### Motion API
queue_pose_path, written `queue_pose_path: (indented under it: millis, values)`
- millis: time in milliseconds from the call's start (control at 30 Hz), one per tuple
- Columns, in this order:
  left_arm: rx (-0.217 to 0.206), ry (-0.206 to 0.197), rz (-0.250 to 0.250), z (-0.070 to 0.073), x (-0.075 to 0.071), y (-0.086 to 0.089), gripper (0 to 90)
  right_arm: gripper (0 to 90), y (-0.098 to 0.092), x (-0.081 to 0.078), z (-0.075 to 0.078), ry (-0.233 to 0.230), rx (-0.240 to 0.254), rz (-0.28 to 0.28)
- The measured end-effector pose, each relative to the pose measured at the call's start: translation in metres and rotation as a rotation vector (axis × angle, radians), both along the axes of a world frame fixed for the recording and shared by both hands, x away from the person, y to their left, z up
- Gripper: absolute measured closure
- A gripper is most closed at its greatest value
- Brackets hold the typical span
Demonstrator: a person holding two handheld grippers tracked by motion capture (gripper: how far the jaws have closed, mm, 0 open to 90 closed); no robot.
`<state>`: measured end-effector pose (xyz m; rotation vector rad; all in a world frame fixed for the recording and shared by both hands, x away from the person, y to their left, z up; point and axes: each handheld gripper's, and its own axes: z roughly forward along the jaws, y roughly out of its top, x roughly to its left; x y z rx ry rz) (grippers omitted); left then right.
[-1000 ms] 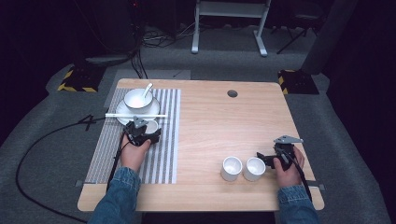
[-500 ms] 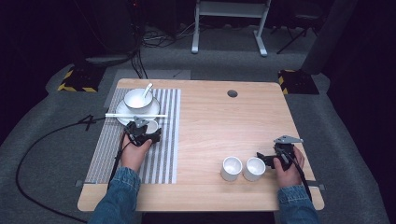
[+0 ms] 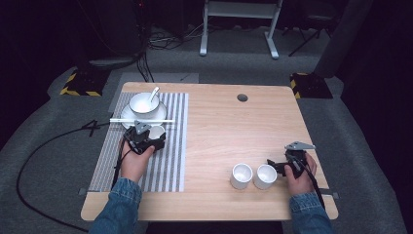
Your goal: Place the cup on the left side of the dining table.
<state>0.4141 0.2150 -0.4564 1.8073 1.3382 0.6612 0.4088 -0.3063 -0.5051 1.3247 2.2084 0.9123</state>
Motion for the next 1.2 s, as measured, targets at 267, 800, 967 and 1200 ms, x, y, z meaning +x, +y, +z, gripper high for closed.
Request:
queue_pose_path:
  millis: [267, 800, 967, 1200]
  values:
    - [0.007, -0.011, -0.01, 0.013, -0.018, 0.001, 22.2, 0.3, 0.0, 0.0, 0.0, 0.0, 0.0, 0.0]
    - [0.024, 0.012, -0.064, 0.027, -0.053, 0.009, 22.0, 0.3, 0.0, 0.0, 0.0, 0.0, 0.0, 0.0]
    - [0.03, 0.014, -0.07, 0.028, -0.061, 0.014, 21.9, 0.3, 0.0, 0.0, 0.0, 0.0, 0.0, 0.0]
    - [0.057, 0.018, -0.086, 0.032, -0.078, 0.023, 21.8, 0.3, 0.0, 0.0, 0.0, 0.0, 0.0, 0.0]
